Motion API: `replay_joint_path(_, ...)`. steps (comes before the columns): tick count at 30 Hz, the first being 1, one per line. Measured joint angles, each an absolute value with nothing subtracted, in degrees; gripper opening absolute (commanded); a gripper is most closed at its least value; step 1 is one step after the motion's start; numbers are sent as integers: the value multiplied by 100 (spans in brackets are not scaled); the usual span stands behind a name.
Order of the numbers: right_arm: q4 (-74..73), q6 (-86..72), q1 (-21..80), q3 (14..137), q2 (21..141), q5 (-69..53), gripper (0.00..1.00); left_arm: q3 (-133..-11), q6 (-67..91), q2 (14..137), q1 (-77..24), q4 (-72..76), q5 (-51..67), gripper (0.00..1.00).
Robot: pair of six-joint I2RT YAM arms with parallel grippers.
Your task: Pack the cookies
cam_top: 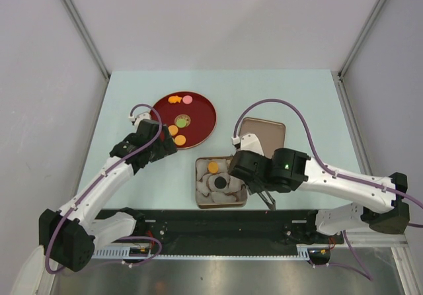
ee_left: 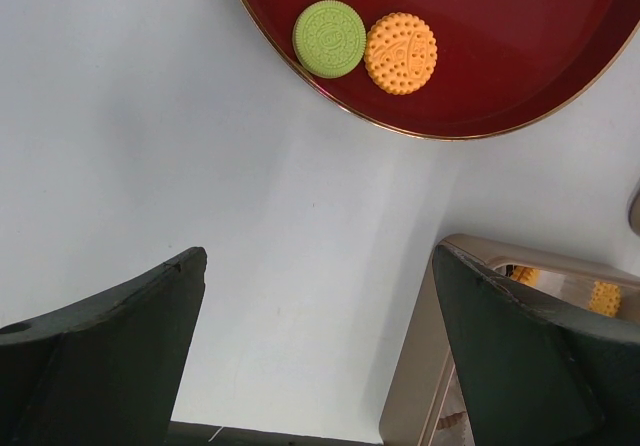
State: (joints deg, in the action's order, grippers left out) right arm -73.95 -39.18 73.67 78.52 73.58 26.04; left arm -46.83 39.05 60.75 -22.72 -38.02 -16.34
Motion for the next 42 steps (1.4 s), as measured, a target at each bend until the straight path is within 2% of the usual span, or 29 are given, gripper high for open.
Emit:
replay_joint_path(14, -7647, -4333, 7780, 7756, 7314, 2456, 36, -4681, 3905, 6180, -2270, -3782, -1566, 100)
replay_joint_path(19, -7653, -4412, 7828, 7651, 7317, 2434, 46, -4681, 3905, 6189, -2270, -3782, -1525, 100)
replay_joint_path(27, -7669, -4482, 7828, 7638, 7317, 2425, 52, -4681, 3905, 6189, -2270, -3782, -1483, 100)
replay_joint_path(42, -7535, -4497, 7832, 7638, 7317, 2416, 50, -4661, 3905, 6189, -2270, -3778, -1483, 100)
